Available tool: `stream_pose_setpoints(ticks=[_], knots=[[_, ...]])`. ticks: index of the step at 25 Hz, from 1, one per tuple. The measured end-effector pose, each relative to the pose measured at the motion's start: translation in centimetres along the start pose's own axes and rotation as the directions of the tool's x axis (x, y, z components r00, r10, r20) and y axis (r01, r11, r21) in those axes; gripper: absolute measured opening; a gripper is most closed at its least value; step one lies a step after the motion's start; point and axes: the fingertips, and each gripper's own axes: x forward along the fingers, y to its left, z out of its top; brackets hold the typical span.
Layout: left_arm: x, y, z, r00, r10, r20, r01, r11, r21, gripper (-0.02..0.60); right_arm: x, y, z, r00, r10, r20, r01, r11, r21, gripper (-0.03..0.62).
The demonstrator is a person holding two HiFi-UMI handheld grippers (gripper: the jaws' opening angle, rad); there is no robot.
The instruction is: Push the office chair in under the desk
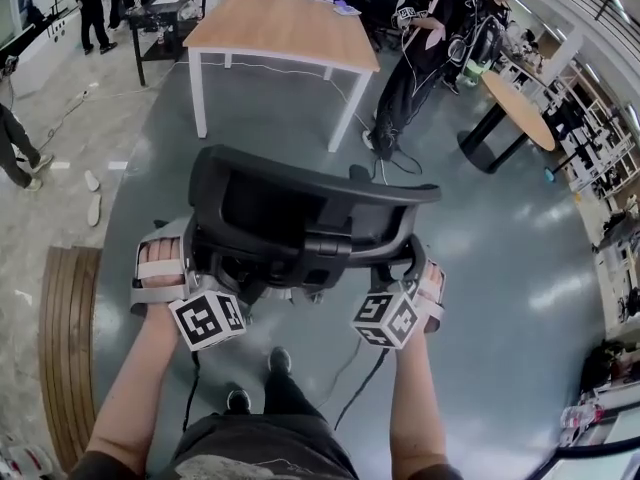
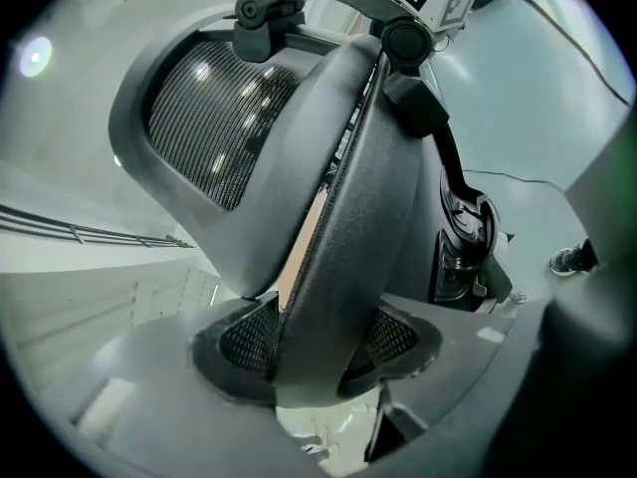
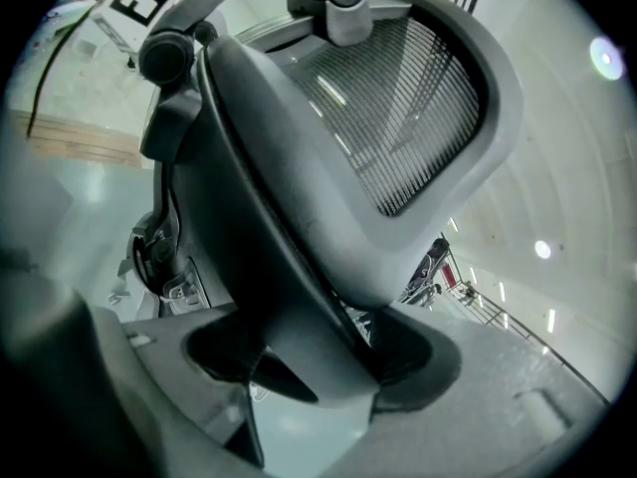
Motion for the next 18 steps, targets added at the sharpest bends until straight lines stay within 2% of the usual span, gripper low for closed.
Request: stream_pose_setpoints(ticks=[11, 18], knots=[[6.9, 0.7, 2.0, 0.999, 0.020, -0.050, -0.021, 0.999, -0.033, 0.267, 8.7, -2.3, 0.7, 0.998, 0.014, 0.053, -0.013, 0.999, -0.032, 0.298], [12.0, 2.7, 2.0, 0.996, 0.060, -0.058, -0.061, 0.998, -0.011, 0.271, 14.5, -3.5, 3.0, 0.996, 0.025, 0.088, -0.022, 0.999, -0.043, 0.298]])
